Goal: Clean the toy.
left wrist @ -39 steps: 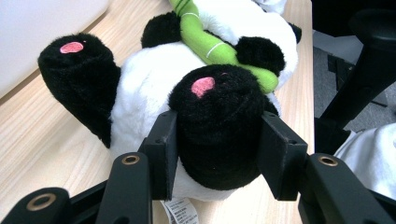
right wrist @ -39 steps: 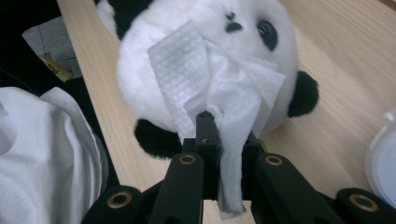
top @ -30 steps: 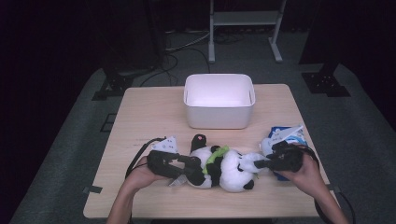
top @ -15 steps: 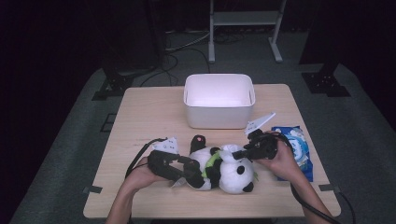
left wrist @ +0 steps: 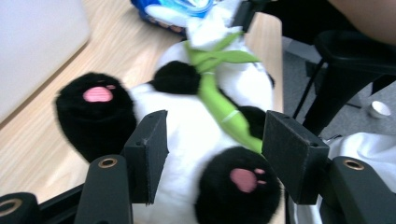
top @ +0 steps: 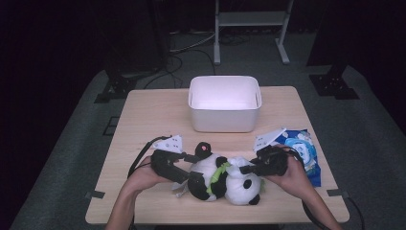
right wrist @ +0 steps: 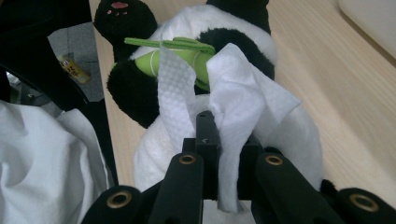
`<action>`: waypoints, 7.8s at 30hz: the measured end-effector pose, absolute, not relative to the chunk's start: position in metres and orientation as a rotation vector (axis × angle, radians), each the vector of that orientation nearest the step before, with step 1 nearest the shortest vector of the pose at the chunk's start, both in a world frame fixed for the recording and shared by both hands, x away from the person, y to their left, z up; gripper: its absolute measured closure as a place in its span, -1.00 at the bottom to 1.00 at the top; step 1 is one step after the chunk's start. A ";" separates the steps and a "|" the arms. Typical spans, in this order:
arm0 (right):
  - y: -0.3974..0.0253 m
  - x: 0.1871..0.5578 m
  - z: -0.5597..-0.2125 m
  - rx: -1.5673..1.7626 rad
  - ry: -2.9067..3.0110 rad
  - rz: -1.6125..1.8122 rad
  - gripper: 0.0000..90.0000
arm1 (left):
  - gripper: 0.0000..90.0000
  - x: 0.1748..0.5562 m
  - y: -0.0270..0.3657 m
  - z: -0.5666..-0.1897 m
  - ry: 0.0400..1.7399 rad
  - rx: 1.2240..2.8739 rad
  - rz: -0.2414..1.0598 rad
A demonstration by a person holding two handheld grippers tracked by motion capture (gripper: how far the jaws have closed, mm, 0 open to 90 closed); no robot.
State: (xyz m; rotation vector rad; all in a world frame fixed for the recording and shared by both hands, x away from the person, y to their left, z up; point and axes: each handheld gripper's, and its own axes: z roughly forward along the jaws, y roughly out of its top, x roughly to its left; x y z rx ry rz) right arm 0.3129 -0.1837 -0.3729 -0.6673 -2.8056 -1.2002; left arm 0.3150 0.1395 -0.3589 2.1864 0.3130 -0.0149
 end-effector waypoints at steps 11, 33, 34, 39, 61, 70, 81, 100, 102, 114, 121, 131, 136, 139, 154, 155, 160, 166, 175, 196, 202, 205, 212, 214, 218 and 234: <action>-0.187 0.297 -0.379 -0.637 -2.787 -1.228 0.87 | -0.34 0.340 0.132 -0.367 0.448 2.279 0.033; -0.188 0.305 -0.366 -0.653 -2.815 -1.212 0.88 | 0.24 0.373 0.106 -0.375 0.478 2.297 -0.012; -0.188 0.308 -0.364 -0.656 -2.816 -1.208 0.88 | 0.25 0.374 0.105 -0.373 0.472 2.285 -0.002; -0.188 0.327 -0.349 -0.696 -2.803 -1.221 0.88 | 0.25 0.384 0.098 -0.357 0.426 2.284 0.079; -0.136 0.358 -0.362 -0.713 -2.851 -0.990 0.89 | -0.19 0.372 0.145 -0.364 0.456 2.159 0.026; -0.133 0.345 -0.366 -0.675 -2.852 -0.973 0.90 | -0.22 0.363 0.145 -0.337 0.416 2.150 0.034; -0.130 0.331 -0.368 -0.620 -2.864 -0.954 0.90 | -0.28 0.359 0.146 -0.344 0.428 2.115 -0.042; -0.123 0.324 -0.356 -0.562 -2.866 -0.916 0.90 | -0.27 0.337 0.151 -0.367 0.417 2.158 -0.023; -0.119 0.324 -0.347 -0.539 -2.881 -0.926 0.89 | -0.28 0.337 0.156 -0.370 0.423 2.138 -0.027; -0.061 0.335 -0.328 -0.409 -2.938 -0.965 0.89 | -0.26 0.328 0.157 -0.378 0.398 2.131 -0.018; -0.061 0.340 -0.334 -0.425 -2.973 -0.887 0.89 | -0.26 0.329 0.160 -0.382 0.403 2.119 -0.023; -0.111 0.342 -0.330 -0.583 -2.979 -0.875 0.88 | -0.25 0.326 0.156 -0.381 0.395 2.122 -0.018; -0.132 0.340 -0.327 -0.620 -2.975 -0.862 0.88 | -0.25 0.326 0.157 -0.381 0.389 2.123 -0.020; -0.145 0.339 -0.327 -0.675 -2.963 -0.862 0.88 | -0.25 0.326 0.157 -0.381 0.389 2.123 -0.023; -0.155 0.317 -0.342 -0.621 -2.938 -0.857 0.88 | -0.39 0.319 0.150 -0.365 0.319 2.108 -0.062; -0.156 0.316 -0.342 -0.619 -2.936 -0.862 0.88 | -0.44 0.319 0.147 -0.365 0.328 2.124 -0.041; -0.155 0.309 -0.341 -0.558 -2.921 -0.826 0.87 | -0.67 0.323 0.129 -0.379 0.362 2.219 -0.008; -0.146 0.312 -0.329 -0.546 -2.951 -0.898 0.88 | -0.69 0.321 0.120 -0.381 0.326 2.272 -0.017; -0.150 0.340 -0.336 -0.654 -2.901 -0.899 0.88 | -0.07 0.339 0.103 -0.372 0.311 2.295 0.053; -0.163 0.338 -0.336 -0.668 -2.909 -0.886 0.88 | -0.27 0.345 0.121 -0.348 0.342 2.145 0.045; -0.151 0.333 -0.329 -0.629 -2.944 -0.889 0.88 | -0.38 0.343 0.125 -0.374 0.348 2.179 -0.059; -0.131 0.335 -0.330 -0.583 -2.968 -0.850 0.88 | -0.38 0.342 0.124 -0.379 0.348 2.165 -0.071; -0.096 0.339 -0.337 -0.480 -2.974 -0.785 0.88 | -0.38 0.338 0.131 -0.383 0.351 2.167 -0.069; -0.101 0.339 -0.334 -0.488 -2.969 -0.787 0.87 | -0.38 0.337 0.131 -0.382 0.348 2.165 -0.069; -0.126 0.336 -0.327 -0.539 -2.975 -0.839 0.87 | -0.39 0.335 0.125 -0.378 0.332 2.196 -0.054; -0.150 0.329 -0.350 -0.610 -2.858 -0.922 0.88 | -0.89 0.336 0.079 -0.369 0.248 2.397 -0.056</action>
